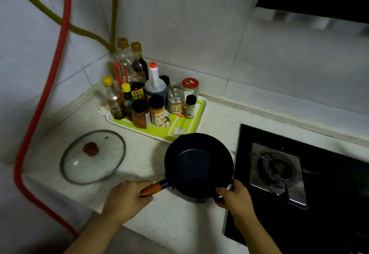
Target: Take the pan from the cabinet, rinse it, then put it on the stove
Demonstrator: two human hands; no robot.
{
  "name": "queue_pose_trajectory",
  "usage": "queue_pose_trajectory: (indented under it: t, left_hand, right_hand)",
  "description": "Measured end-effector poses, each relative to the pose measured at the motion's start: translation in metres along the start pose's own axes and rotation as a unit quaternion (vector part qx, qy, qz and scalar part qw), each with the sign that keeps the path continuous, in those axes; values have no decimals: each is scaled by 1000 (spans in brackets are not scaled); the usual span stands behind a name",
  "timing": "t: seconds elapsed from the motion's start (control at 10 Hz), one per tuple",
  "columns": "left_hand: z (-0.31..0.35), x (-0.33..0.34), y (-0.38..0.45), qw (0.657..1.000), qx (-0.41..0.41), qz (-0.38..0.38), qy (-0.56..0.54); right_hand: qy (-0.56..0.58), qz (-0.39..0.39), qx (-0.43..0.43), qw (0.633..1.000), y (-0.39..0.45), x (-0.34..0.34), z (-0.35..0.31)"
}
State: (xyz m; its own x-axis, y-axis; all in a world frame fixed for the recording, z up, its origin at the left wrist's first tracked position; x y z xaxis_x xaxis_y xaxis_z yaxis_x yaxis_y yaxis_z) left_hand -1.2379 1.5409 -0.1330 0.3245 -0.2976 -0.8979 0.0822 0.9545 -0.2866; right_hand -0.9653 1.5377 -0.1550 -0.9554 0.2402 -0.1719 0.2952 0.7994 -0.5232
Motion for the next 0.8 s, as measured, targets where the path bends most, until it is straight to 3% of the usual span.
queue_pose_trajectory:
  t: [0.3, 0.6, 0.8]
  left_hand:
    - [-14, 7, 21, 999, 39, -24, -8]
    - [-18, 11, 32, 998, 23, -65, -13]
    - [-17, 5, 34, 982, -15, -161, -97]
  right_hand:
    - [18, 37, 30, 999, -3, 8, 16]
    - [16, 39, 27, 999, 2, 6, 21]
    - [13, 9, 45, 999, 0, -4, 19]
Point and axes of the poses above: each hand's wrist, its own y-axis towards the middle knuckle, its own x-axis out of the palm, z = x × y, the point moved 2 cm from there along y, towards the middle knuckle, and after that the axes turned 4 degrees about y, right-handed, at the moved point
